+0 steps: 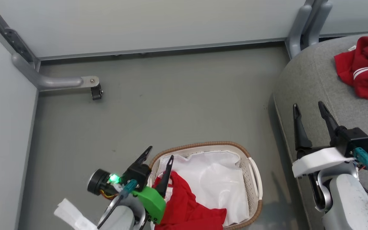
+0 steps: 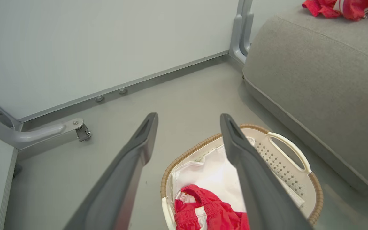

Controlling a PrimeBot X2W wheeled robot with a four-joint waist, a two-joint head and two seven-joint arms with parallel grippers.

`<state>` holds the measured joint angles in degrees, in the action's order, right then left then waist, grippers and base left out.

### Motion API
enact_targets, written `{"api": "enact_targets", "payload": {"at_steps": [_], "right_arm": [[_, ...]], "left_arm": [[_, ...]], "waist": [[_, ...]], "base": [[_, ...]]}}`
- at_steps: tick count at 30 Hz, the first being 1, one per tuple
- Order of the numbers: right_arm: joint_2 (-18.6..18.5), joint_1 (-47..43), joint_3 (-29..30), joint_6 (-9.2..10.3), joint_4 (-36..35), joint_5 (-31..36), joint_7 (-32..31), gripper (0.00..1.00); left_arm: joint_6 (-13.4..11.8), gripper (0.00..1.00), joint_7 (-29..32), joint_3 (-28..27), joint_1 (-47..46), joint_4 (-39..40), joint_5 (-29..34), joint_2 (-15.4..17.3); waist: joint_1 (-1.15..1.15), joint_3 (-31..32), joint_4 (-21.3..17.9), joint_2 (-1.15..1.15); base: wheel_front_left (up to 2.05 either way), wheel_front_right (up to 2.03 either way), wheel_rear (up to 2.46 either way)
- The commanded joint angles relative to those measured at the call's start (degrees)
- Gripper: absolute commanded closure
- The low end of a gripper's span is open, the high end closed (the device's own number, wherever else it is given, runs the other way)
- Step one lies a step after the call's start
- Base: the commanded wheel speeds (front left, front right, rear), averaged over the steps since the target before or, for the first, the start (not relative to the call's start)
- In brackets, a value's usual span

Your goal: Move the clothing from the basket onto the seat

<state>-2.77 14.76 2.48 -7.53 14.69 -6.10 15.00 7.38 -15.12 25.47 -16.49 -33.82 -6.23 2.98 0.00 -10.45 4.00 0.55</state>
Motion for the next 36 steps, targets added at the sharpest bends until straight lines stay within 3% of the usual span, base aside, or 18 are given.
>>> {"api": "enact_targets", "payload": {"at_steps": [1,11,19,26,36], "right_arm": [[-0.2,1.3,0.2,0.08,-0.7,0.4,0.3,0.0],[-0.2,7.8,-0.1,0.08,-4.1,-0.1,0.3,0.0],[-0.2,12.4,-1.3,0.08,-6.3,-1.5,0.3,0.0],[-0.2,14.7,-2.1,0.08,-7.5,-3.5,0.3,0.0],[-0.2,16.2,-3.4,0.08,-9.2,-5.2,0.3,0.0]], "left_arm": [[0.1,0.0,0.0,1.8,-3.1,-2.1,0.7,0.5],[0.1,0.0,4.7,18.8,-20.0,-19.5,1.7,0.3],[0.1,0.0,12.1,29.3,-27.4,-29.1,-2.3,0.1],[0.1,0.0,17.4,35.2,-31.7,-33.2,-6.2,0.1],[0.1,0.0,23.1,38.4,-36.3,-37.1,-10.1,1.1]], "waist": [[0.0,-5.5,-1.5,-0.55],[0.0,-19.2,-5.4,-0.55],[0.0,-28.7,-8.7,-0.55],[0.0,-34.5,-11.2,-0.55],[0.0,-39.3,-13.3,-0.55]], "base": [[0.0,0.0,0.0],[0.0,0.0,0.0],[0.0,0.0,0.0],[0.0,0.0,0.0],[0.0,0.0,0.0]]}}
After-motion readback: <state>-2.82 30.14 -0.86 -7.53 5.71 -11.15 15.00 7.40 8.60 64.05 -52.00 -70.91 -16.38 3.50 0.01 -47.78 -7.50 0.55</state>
